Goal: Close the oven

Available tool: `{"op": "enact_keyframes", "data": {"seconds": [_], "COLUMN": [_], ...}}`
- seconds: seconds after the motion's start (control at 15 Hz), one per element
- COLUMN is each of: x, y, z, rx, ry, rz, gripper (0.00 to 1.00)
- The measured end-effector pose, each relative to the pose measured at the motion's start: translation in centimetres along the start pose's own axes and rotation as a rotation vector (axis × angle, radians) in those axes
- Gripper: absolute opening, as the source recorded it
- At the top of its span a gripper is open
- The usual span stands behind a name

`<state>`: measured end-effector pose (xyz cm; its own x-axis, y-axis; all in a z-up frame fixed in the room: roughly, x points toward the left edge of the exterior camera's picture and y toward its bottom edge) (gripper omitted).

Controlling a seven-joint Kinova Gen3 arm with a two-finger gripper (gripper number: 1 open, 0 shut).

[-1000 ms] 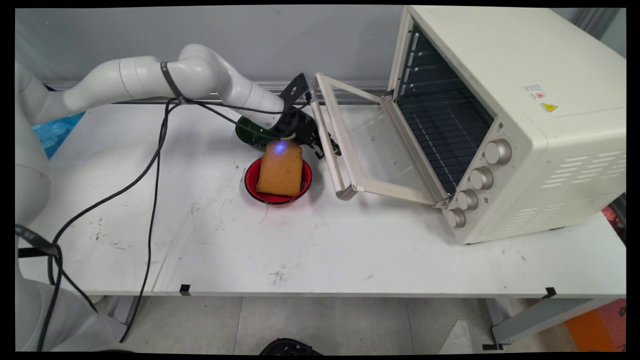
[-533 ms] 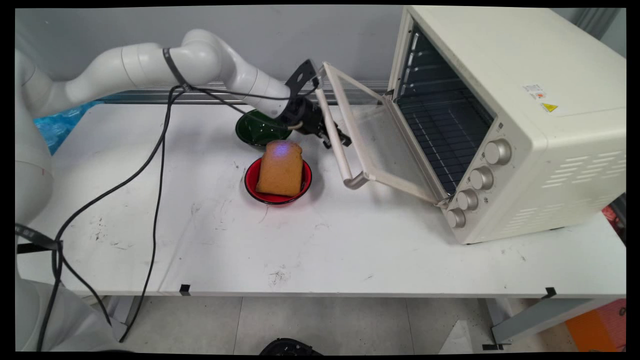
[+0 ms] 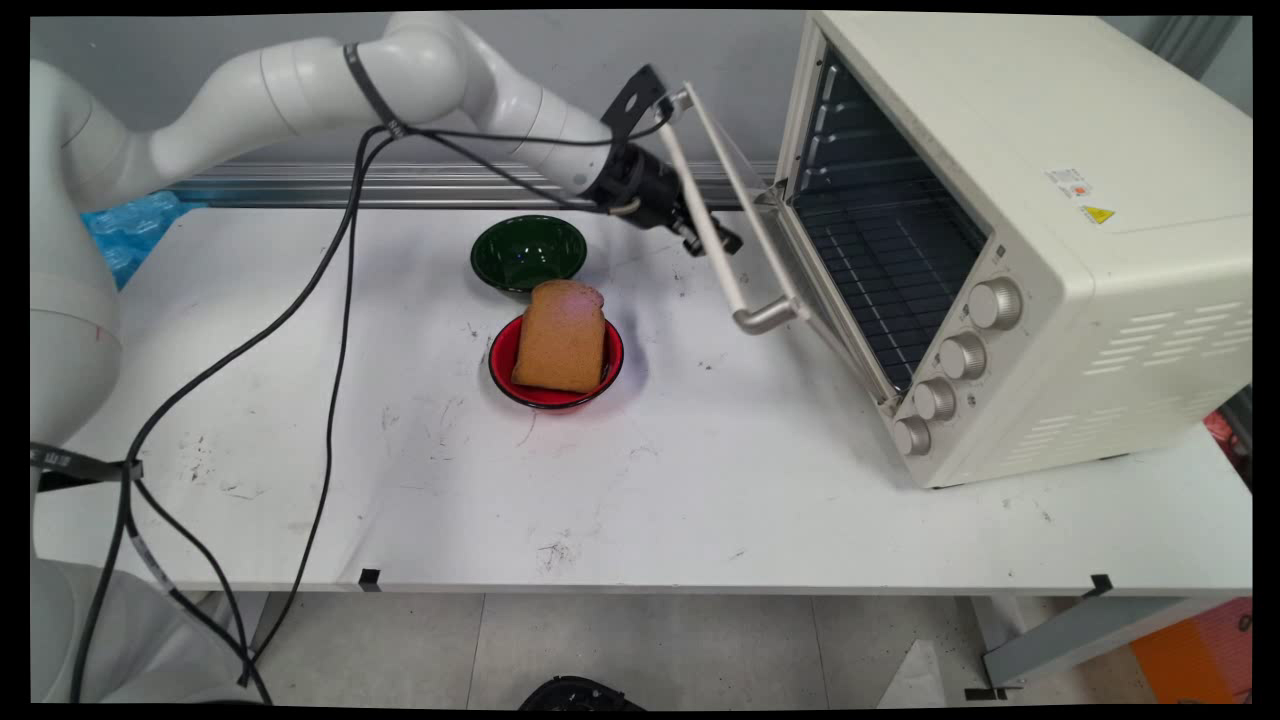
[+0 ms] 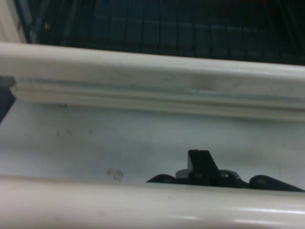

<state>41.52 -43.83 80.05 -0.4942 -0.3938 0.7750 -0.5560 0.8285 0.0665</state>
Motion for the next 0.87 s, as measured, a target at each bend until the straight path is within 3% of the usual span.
{"op": "enact_keyframes", "data": {"seconds": [0.33,0.87], "x": [3.4,6.5], "y": [0.2,0.4], "z": [-0.1,-0.5], "rx": [-0.008,-0.018], "ry": [0.037,0.069], "rz": [0.021,0.054], "gripper": [0.00,0.00]}}
